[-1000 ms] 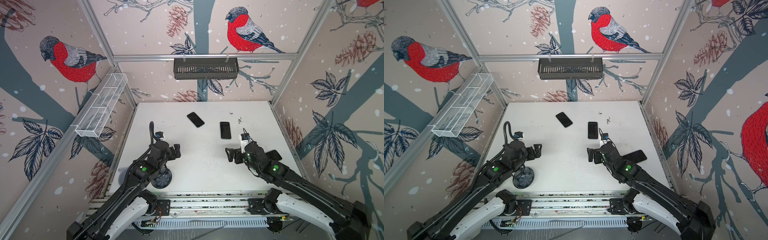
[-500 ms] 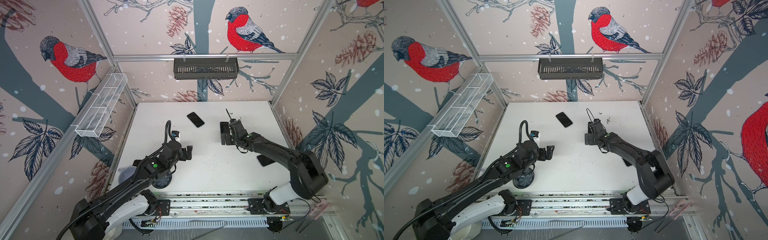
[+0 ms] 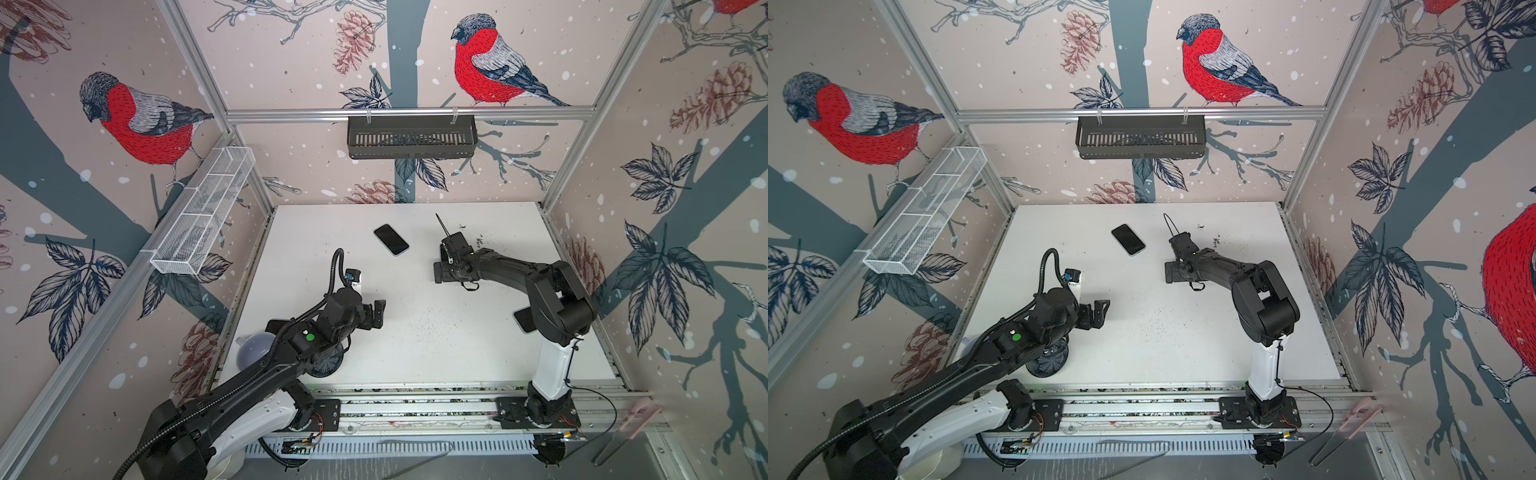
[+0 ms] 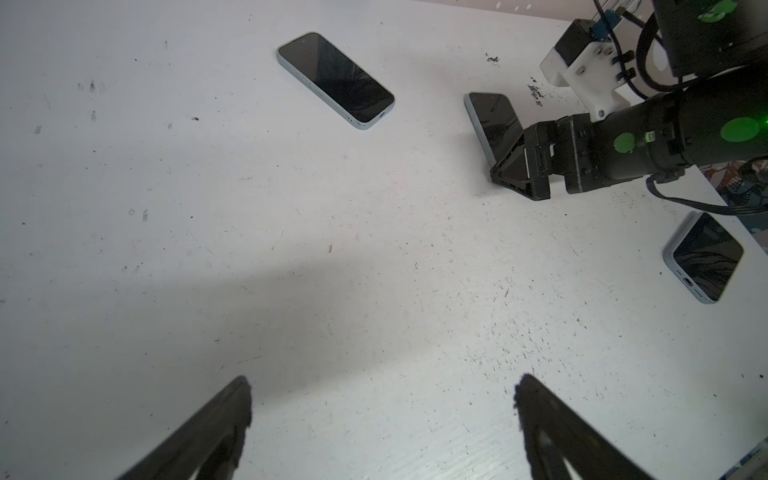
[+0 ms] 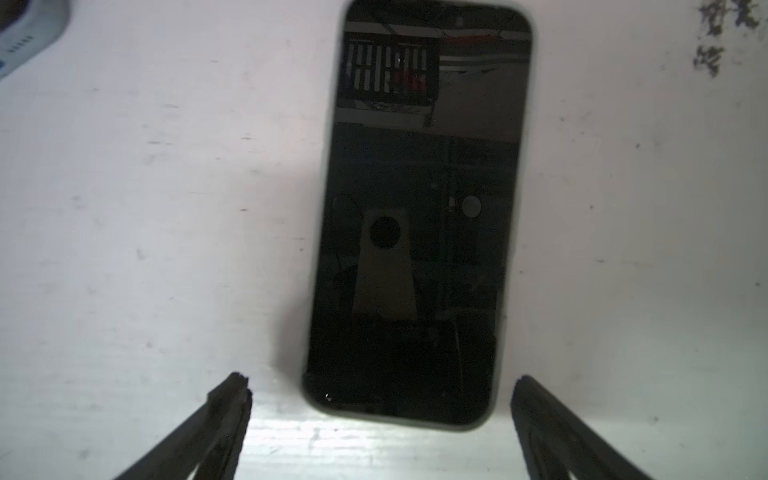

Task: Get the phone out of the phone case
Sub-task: 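Grasp the farther cased phone with the right gripper while the left arm rises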

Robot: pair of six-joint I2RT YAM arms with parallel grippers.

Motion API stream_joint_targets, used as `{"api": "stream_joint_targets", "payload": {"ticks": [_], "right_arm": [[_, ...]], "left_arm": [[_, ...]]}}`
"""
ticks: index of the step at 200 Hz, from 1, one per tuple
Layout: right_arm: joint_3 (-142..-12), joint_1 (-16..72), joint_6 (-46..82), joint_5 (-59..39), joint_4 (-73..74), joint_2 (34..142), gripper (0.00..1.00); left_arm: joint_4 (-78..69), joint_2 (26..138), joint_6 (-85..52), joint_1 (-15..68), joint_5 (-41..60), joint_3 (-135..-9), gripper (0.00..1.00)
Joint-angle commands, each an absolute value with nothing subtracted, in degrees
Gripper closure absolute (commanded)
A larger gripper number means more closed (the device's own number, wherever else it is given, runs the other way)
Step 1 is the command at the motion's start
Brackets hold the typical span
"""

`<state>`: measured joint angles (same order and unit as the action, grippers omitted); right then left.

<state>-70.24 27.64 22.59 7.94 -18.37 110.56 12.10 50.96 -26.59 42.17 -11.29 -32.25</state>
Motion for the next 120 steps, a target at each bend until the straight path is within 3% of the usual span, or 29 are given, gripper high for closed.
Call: {"api": "stream_joint_targets", "payload": {"ticks": [1,120], "right_arm": [[-71.54,27.09,22.37,6.84,-19.41,111.9,0.0],[-75.12,25.14,21.03,6.04,-21.84,116.26,0.14]], "left_arm": [[9.93,50.39,-26.5,42.26,-10.46,-32.25,0.02],[10.28,49.75,-27.11,42.25,-9.93,-32.16,0.02]]}}
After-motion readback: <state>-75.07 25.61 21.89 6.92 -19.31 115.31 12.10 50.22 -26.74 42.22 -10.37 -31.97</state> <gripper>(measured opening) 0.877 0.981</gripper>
